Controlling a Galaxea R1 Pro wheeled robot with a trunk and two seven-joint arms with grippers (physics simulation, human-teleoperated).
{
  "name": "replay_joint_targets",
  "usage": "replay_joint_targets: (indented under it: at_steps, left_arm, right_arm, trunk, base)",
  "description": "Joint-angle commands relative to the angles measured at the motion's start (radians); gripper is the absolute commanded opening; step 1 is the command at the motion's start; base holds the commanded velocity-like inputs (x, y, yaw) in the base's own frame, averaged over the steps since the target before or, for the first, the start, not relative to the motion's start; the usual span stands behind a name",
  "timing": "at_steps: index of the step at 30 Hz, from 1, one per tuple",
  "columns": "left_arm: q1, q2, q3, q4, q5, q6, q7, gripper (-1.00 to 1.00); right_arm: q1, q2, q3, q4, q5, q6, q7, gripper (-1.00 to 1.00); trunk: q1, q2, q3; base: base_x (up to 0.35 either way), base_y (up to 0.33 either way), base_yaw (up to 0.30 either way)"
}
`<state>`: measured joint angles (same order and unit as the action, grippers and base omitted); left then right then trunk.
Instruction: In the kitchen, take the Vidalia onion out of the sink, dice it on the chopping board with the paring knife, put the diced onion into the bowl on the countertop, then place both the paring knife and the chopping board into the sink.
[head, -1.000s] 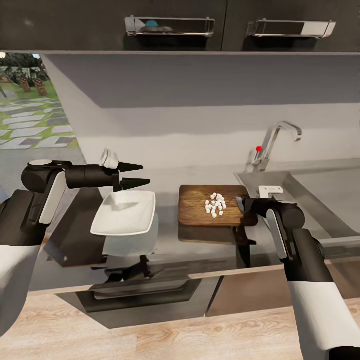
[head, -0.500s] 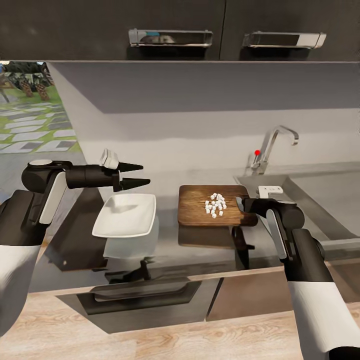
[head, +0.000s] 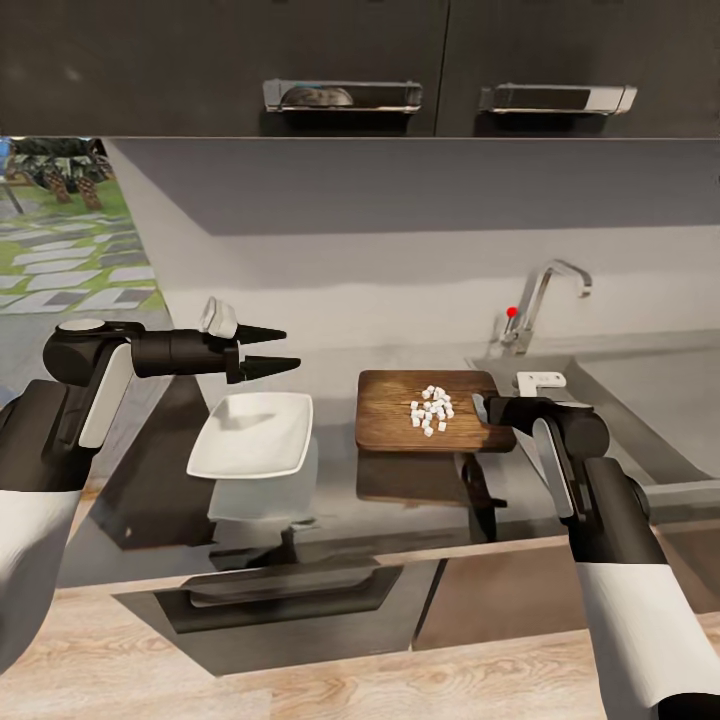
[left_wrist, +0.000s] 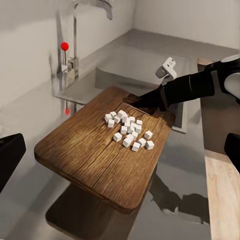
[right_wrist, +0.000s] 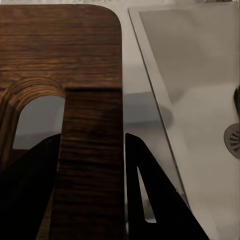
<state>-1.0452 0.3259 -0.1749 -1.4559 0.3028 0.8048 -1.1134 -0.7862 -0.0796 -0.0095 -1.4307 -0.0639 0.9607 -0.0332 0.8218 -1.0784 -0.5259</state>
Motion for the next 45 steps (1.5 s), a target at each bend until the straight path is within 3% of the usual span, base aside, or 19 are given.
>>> replay_joint_targets:
  at_steps: [1,21,45]
  left_arm:
    - [-0.001,0.001,-0.002,0.000,0.006,0.007,0.001,1.00]
    - [-0.001,0.001,-0.002,0.000,0.006,0.007,0.001,1.00]
    - [-0.001,0.001,-0.002,0.000,0.006,0.007,0.001,1.00]
  right_arm:
    - [-0.001,0.000,-0.001,-0.001,-0.007,0.004,-0.004,-1.00]
    - [-0.001,0.000,0.000,-0.001,-0.007,0.004,-0.004,-1.00]
    - [-0.001,0.000,0.000,-0.001,-0.007,0.005,-0.005,-1.00]
  trunk:
    - [0.000,-0.001,0.000]
    - [0.000,-0.001,0.007]
    - [0.000,-0.001,0.007]
  base:
    - [0.000,0.000,0.000]
    - [0.000,0.000,0.056]
    - [0.000,0.000,0.132]
